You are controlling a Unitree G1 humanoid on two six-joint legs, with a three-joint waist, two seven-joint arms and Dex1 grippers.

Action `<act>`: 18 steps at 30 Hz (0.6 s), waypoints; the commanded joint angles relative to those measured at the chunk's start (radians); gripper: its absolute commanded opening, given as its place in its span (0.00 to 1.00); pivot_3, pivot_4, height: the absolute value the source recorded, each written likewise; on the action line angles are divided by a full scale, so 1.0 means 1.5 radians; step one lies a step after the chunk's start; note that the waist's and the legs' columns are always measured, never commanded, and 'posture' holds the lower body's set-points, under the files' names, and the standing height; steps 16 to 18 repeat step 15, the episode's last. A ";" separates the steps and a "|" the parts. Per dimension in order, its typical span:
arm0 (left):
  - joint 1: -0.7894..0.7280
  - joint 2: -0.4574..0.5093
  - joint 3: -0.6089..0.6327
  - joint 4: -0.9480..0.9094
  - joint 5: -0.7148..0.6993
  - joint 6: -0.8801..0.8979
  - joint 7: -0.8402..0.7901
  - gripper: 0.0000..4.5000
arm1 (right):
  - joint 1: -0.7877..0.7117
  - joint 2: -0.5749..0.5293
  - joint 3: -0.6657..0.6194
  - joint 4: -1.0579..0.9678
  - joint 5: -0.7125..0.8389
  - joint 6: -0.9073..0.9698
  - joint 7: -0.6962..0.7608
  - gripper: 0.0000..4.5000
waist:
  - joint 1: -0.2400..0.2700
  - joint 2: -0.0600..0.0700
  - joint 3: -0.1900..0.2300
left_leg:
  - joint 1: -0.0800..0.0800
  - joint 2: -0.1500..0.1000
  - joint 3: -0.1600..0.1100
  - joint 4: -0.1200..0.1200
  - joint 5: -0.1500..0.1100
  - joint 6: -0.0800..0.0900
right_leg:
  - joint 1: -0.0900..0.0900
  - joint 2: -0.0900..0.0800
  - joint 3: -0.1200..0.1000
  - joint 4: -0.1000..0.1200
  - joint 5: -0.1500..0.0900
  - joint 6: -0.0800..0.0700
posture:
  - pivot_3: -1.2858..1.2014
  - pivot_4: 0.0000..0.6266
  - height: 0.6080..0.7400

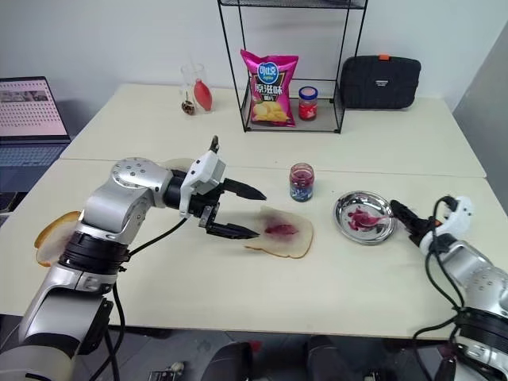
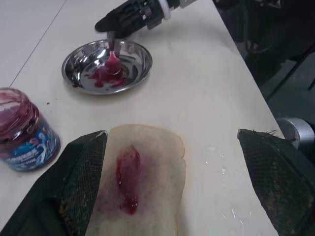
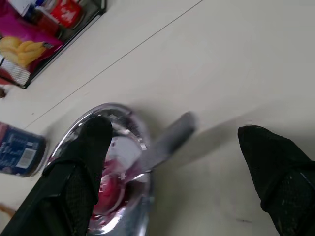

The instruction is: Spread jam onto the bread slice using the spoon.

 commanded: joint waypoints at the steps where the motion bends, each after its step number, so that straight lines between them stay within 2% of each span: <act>1: -0.002 0.028 0.032 -0.018 -0.005 0.007 0.005 0.98 | 0.047 -0.086 -0.041 -0.080 0.025 0.045 0.042 0.98 | 0.003 0.001 0.000 | 0.000 0.000 0.000 0.000 0.000 0.000 | 0.000 0.000 0.000 0.000 0.000 0.000 | 0.52 0.24 1.00; 4: -0.012 0.050 0.047 0.003 -0.002 0.014 0.013 0.98 | 0.084 -0.190 -0.023 -0.134 0.016 0.056 0.131 0.98 | 0.004 0.001 0.000 | 0.000 0.000 0.000 0.000 0.000 0.000 | 0.000 0.000 0.000 0.000 0.000 0.000 | 0.52 0.24 1.00; 7: -0.023 0.073 0.054 0.037 0.021 -0.004 0.023 0.98 | 0.170 -0.326 0.044 -0.208 -0.057 -0.014 0.289 0.98 | 0.002 0.001 0.000 | 0.001 -0.001 0.001 0.000 0.000 0.000 | 0.000 -0.001 0.001 0.000 0.000 0.000 | 0.52 0.24 1.00; 10: -0.028 0.091 0.056 0.067 0.038 -0.022 0.018 0.98 | 0.247 -0.423 0.056 -0.266 -0.091 -0.076 0.444 0.98 | 0.002 0.001 0.000 | 0.002 0.000 0.000 0.000 0.000 0.000 | 0.001 0.000 -0.001 0.000 0.000 0.000 | 0.52 0.24 1.00; 13: -0.028 0.100 0.054 0.087 0.048 -0.036 0.013 0.98 | 0.251 -0.463 0.062 -0.273 -0.111 -0.109 0.502 0.98 | 0.002 0.000 0.000 | 0.002 0.000 0.000 0.001 0.000 0.000 | 0.002 0.000 0.000 0.000 0.000 0.000 | 0.52 0.24 1.00; 18: -0.030 0.098 0.055 0.095 0.051 -0.043 0.016 0.98 | 0.230 -0.465 0.073 -0.261 -0.120 -0.120 0.508 0.98 | 0.003 0.000 0.000 | 0.001 -0.001 0.000 0.002 0.000 0.000 | 0.002 -0.001 0.000 0.000 0.000 0.001 | 0.52 0.24 1.00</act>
